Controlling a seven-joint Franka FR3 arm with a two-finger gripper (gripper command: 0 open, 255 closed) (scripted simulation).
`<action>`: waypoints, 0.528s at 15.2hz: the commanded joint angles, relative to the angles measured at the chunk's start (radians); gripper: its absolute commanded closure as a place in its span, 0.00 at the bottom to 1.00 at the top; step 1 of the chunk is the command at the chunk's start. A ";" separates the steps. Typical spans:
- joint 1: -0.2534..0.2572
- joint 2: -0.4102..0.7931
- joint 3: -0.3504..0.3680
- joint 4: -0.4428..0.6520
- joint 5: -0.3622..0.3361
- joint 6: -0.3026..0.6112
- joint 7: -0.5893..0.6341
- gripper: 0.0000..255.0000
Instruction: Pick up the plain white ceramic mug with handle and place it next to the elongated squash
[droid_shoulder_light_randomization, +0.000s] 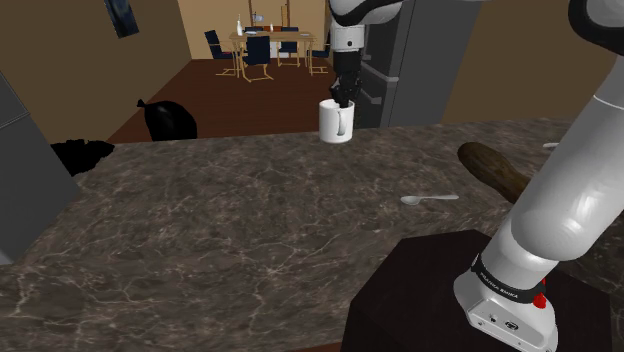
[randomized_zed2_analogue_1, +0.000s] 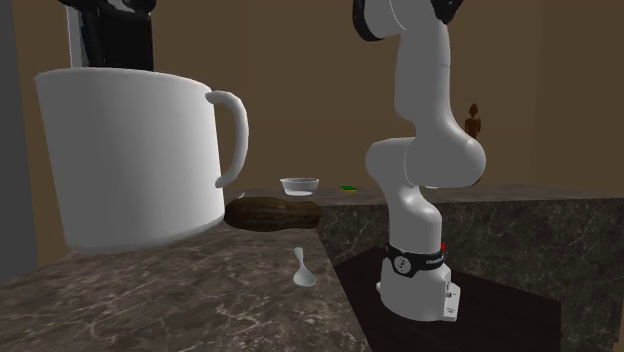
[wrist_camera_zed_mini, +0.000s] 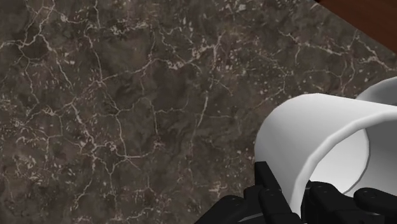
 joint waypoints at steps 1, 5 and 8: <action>-0.020 -0.022 -0.021 -0.026 -0.006 0.004 -0.040 1.00; -0.064 -0.063 -0.069 -0.073 -0.024 0.008 -0.129 1.00; -0.096 -0.084 -0.107 -0.095 -0.039 0.011 -0.196 1.00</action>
